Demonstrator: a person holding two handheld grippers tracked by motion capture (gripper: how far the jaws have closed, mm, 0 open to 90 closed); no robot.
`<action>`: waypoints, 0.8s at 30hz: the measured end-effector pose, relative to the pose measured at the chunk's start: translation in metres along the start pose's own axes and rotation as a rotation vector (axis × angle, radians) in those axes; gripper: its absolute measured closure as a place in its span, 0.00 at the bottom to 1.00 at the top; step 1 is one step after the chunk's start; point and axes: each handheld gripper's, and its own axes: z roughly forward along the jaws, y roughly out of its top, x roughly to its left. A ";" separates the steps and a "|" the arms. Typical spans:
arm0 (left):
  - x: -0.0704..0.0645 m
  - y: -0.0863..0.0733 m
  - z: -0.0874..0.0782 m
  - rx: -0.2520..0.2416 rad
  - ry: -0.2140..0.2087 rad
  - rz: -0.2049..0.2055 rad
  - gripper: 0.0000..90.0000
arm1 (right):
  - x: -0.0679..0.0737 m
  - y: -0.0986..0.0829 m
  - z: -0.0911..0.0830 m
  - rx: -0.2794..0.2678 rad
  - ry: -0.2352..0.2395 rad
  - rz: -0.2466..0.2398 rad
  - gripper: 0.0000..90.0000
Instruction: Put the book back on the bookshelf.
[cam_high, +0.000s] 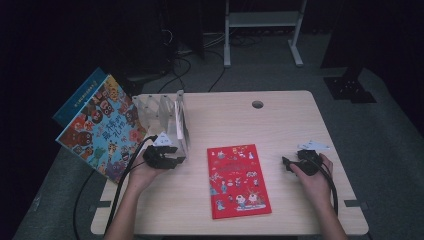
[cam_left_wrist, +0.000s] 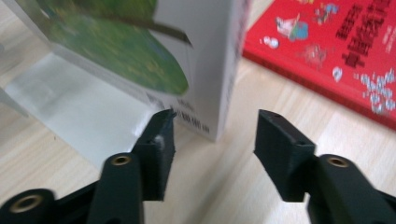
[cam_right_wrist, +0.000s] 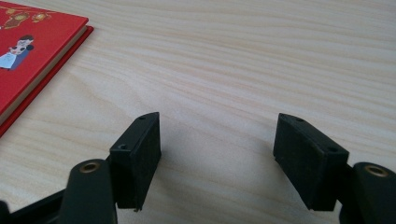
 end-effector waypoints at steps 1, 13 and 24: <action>-0.001 -0.002 -0.001 0.007 0.001 0.011 0.48 | 0.000 0.000 0.000 0.000 0.000 0.000 0.34; -0.038 -0.031 -0.006 0.084 -0.037 0.047 0.23 | 0.001 0.001 0.001 0.012 0.020 -0.019 0.25; -0.068 -0.023 0.019 0.107 -0.088 0.115 0.02 | 0.005 0.004 -0.005 0.052 0.042 -0.028 0.42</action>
